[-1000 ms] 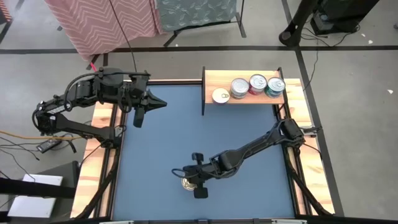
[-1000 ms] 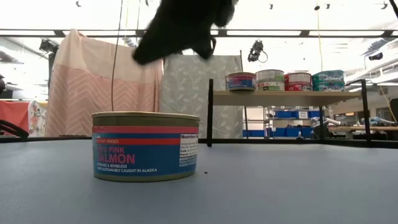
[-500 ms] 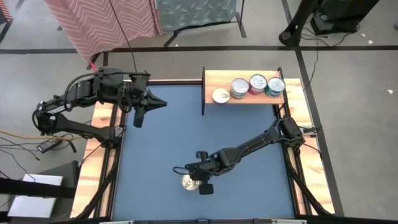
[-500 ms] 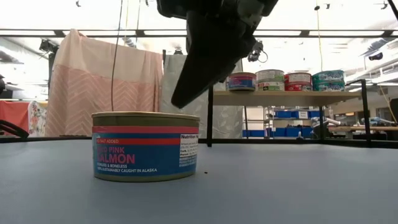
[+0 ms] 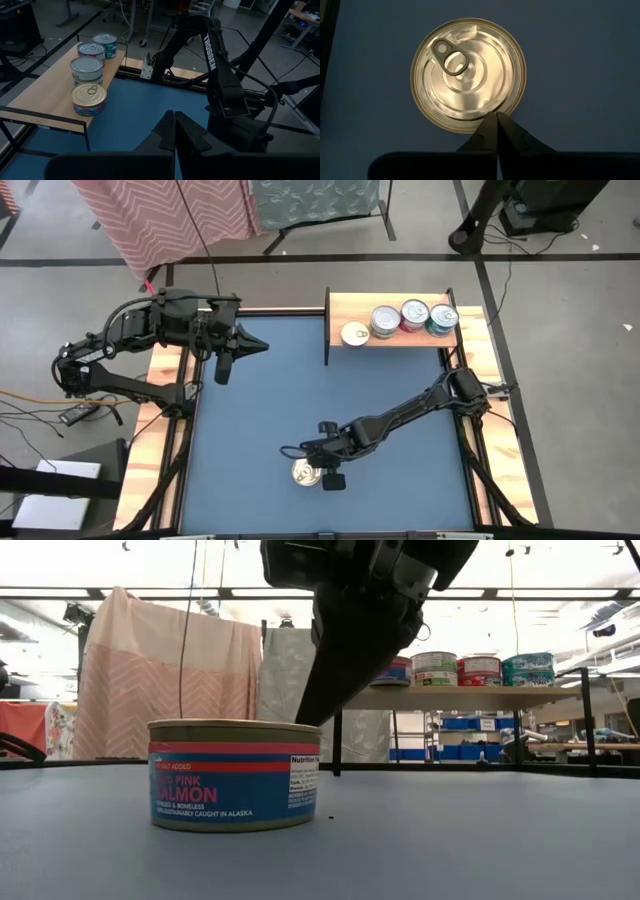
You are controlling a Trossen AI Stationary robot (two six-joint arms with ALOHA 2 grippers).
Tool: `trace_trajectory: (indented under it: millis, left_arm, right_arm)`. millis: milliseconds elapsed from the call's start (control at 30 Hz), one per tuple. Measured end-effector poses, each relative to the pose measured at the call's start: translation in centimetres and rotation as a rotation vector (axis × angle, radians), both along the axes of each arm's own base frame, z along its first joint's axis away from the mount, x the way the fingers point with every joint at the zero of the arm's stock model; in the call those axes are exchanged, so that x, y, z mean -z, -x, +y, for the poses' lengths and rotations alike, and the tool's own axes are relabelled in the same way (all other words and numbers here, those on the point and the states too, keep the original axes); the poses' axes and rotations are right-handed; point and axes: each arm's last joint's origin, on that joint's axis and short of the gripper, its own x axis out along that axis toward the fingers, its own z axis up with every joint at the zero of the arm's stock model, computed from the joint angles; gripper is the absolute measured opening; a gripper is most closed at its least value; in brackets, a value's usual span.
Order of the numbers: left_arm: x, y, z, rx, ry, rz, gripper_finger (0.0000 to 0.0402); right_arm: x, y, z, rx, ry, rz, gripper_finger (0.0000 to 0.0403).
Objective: Stack canned seafood by type on shelf
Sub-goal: Stack the blue-pink tuna can on top of the blue-pink tuna can on the shelf
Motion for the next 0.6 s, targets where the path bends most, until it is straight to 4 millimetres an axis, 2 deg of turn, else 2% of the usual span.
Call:
trace_trajectory:
  millis: [200, 600]
  left_arm:
    - [0.0, 0.0, 0.0, 0.000, 0.000, 0.000, 0.0008]
    - [0.0, 0.0, 0.0, 0.000, 0.000, 0.001, 0.0008]
  right_arm:
    - [0.9, 0.5, 0.0, 0.026, -0.029, 0.014, 0.0005]
    - [1.2, 0.7, 0.0, 0.021, -0.013, 0.028, 0.0005]
